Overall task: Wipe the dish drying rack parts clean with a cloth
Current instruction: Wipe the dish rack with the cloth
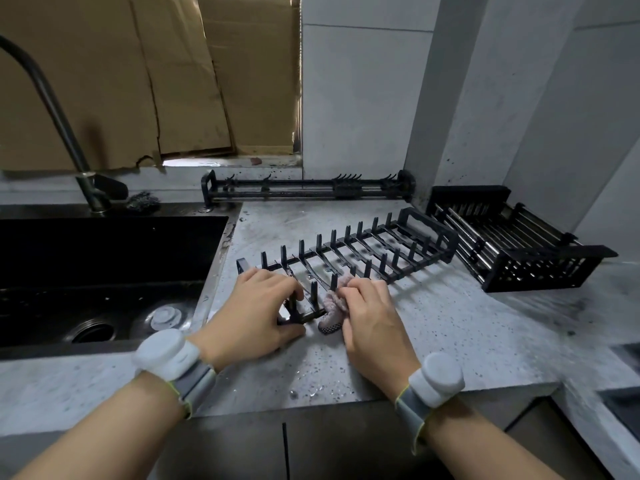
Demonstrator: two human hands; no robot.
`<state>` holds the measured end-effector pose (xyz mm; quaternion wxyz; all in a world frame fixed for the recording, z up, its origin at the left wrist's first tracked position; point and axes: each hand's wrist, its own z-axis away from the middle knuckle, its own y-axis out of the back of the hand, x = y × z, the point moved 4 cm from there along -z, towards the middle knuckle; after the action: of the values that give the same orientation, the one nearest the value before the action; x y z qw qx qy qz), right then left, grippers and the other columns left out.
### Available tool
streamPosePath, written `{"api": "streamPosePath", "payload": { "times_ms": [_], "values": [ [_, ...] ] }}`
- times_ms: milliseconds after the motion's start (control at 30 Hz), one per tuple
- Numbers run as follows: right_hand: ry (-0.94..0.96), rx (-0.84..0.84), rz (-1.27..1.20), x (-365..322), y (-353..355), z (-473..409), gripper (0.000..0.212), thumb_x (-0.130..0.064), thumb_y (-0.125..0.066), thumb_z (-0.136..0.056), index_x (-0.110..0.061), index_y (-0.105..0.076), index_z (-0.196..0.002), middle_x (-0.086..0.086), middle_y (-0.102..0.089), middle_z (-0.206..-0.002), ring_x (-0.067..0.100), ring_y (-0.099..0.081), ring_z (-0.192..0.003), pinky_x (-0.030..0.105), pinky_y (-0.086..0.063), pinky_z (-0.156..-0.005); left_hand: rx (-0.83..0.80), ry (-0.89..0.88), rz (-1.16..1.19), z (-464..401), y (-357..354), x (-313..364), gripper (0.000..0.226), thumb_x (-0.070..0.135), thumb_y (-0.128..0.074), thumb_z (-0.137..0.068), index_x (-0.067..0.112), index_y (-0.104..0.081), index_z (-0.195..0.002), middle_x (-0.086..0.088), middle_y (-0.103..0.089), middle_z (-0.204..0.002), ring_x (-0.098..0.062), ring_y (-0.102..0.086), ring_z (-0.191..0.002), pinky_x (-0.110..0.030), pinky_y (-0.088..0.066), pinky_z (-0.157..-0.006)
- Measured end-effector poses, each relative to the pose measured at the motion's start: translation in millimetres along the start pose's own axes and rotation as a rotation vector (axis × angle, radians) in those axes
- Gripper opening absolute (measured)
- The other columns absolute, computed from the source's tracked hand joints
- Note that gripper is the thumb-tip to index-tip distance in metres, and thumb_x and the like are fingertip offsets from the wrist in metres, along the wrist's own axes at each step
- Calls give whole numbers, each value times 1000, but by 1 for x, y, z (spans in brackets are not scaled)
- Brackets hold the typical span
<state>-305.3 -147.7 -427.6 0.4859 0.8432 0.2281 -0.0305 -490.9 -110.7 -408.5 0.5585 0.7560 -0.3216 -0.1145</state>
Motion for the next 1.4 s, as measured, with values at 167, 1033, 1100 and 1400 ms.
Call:
{"api": "streamPosePath", "payload": {
  "times_ms": [167, 1033, 1100, 1400],
  "values": [
    [79, -122, -125, 10, 14, 0, 23, 1, -54, -84, -19, -55, -94, -7, -55, -98, 13, -43, -88, 25, -37, -75, -10, 29, 9, -1, 1, 3, 41, 56, -74, -69, 31, -56, -97, 23, -55, -87, -11, -48, -94, -33, -32, -99],
    [183, -5, -94, -36, -4, -1, 20, -4, -61, -90, -10, -65, -109, 5, -49, -115, 21, -49, -102, 32, -49, -84, -58, 60, 57, -3, -1, 1, 42, 58, -57, -67, 23, -52, -89, 15, -57, -84, -15, -45, -91, -32, -30, -96],
    [203, -28, -49, -33, -8, -1, 23, -1, -63, -88, -10, -65, -109, 5, -48, -116, 22, -50, -101, 33, -51, -81, -63, 48, 57, -5, -1, -1, 36, 49, -67, -68, 23, -52, -89, 16, -55, -83, -14, -44, -91, -31, -30, -97],
    [194, -30, -191, -36, 10, -9, 23, -4, -56, -79, -12, -75, -88, -2, -63, -95, 18, -58, -89, 36, -54, -75, -69, 29, 53, -4, 4, 0, 31, 42, -64, -68, 25, -48, -88, 18, -47, -79, -14, -41, -90, -34, -32, -97]
  ]
}}
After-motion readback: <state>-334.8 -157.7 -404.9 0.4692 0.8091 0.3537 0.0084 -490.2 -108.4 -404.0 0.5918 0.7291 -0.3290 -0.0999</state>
